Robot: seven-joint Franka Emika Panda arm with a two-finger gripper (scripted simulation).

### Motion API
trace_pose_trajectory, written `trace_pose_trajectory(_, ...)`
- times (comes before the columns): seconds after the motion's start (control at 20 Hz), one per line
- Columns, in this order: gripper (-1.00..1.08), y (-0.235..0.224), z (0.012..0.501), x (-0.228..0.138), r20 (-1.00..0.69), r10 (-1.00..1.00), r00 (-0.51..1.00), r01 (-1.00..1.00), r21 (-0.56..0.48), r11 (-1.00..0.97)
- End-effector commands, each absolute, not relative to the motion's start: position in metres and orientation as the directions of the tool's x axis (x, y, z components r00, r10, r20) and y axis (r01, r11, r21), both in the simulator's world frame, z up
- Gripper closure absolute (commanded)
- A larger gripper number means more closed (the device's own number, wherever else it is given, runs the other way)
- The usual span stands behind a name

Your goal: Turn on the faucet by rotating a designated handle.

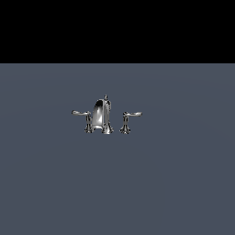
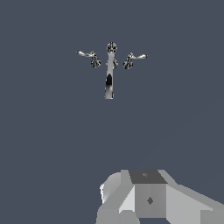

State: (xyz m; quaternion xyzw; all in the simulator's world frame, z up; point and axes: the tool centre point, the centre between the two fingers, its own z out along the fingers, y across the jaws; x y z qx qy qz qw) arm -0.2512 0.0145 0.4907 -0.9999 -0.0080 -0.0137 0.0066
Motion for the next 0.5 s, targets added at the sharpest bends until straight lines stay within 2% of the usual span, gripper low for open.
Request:
trace_pose_trajectory(0.0,1.08,0.0145,0.4907,-0.2512,0.027,0.016,0.999,0.016,-0.013,-1.0)
trace_pose_trajectory(0.45,1.08,0.0242,0.481,-0.248,0.026,-0.025,0.999,-0.025,-0.013,-1.0)
